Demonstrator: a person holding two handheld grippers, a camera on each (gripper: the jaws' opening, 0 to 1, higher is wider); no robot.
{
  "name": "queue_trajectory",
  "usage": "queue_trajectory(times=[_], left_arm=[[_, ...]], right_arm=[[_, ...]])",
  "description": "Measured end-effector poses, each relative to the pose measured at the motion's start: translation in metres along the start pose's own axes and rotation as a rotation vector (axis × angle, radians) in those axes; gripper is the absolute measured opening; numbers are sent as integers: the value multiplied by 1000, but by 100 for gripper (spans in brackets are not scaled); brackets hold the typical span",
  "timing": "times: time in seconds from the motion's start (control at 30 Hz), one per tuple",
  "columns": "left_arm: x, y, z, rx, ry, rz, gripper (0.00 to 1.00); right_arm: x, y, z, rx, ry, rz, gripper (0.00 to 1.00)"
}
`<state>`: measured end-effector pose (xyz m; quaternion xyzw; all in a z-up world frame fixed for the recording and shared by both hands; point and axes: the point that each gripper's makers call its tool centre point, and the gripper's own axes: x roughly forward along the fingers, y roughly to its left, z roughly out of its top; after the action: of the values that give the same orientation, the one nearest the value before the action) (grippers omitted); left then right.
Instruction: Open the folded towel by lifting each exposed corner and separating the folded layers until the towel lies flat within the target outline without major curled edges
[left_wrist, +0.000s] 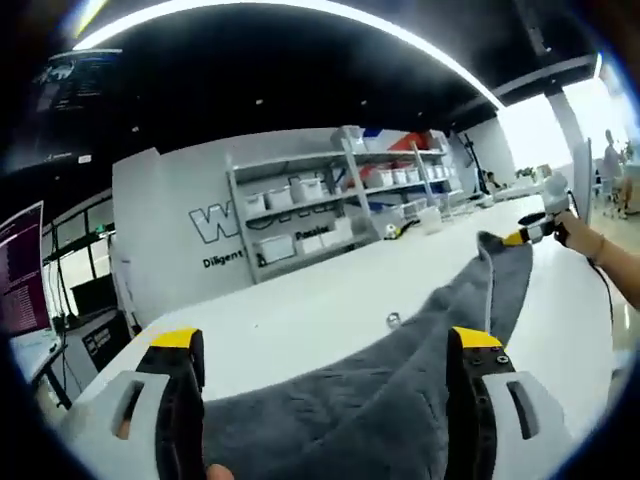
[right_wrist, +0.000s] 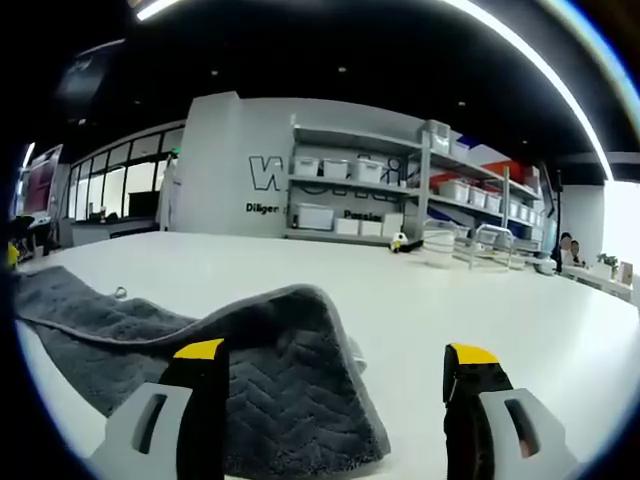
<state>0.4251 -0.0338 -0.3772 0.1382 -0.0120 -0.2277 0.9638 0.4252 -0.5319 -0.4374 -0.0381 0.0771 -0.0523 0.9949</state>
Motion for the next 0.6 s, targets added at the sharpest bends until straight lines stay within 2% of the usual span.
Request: queue_trajectory(times=[0.2, 0.27, 0.33, 0.43, 0.6], left_arm=[[22, 2, -9, -9, -24, 2, 99], [25, 3, -11, -40, -44, 1, 99], [25, 3, -14, -55, -38, -14, 99], [24, 10, -21, 39, -1, 25, 98], [21, 11, -22, -9, -13, 18, 97]], right_arm=[[1, 1, 1, 3, -4, 10, 89], [2, 1, 0, 3, 0, 12, 89], [3, 2, -1, 1, 6, 16, 89], [4, 3, -1, -6, 6, 18, 89], [3, 7, -4, -16, 16, 27, 88]])
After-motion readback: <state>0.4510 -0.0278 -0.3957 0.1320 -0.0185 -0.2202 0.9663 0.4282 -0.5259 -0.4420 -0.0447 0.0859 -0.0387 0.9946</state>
